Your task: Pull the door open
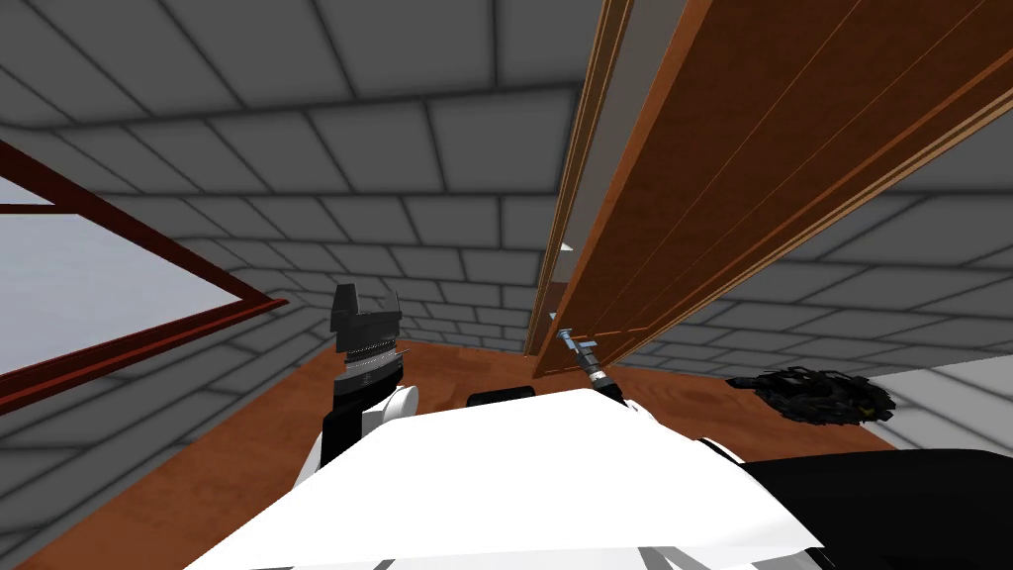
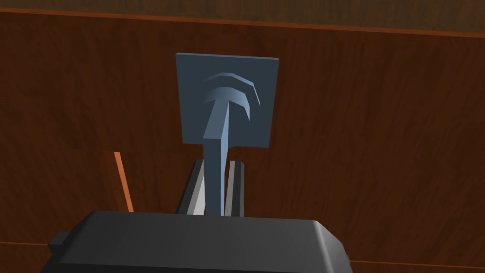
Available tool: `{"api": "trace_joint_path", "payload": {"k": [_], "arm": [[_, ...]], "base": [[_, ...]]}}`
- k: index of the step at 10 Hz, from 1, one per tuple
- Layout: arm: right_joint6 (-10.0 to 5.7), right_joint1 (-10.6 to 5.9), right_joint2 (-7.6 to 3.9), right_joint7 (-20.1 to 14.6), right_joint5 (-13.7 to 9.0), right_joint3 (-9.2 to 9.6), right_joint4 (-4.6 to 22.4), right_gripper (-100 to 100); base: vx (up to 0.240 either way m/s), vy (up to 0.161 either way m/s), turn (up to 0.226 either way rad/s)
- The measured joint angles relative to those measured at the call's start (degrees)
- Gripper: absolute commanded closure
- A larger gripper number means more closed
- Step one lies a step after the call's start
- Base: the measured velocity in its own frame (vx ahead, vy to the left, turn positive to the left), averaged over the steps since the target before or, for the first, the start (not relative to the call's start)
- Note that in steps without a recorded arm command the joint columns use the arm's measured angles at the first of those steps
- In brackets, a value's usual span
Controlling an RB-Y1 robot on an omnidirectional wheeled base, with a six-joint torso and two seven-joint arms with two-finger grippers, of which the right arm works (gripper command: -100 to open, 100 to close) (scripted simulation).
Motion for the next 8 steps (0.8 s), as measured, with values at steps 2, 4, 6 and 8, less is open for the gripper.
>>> {"api": "trace_joint_path", "payload": {"k": [2,4,6,8], "arm": [[-1.01,0.47,-0.11,-0.2,0.2,0.25,0.6,100],[-2.62,1.45,-0.43,-0.5,0.3,0.38,1.2,100],[-5.53,0.86,-0.73,-1.0,0.5,0.69,4.2,100],[-7.02,1.85,-1.3,-1.4,0.5,0.79,4.1,100]], "base": [[-0.097,-0.053,0.076],[-0.143,-0.08,0.185],[-0.186,-0.078,0.177],[-0.183,-0.056,0.101]]}}
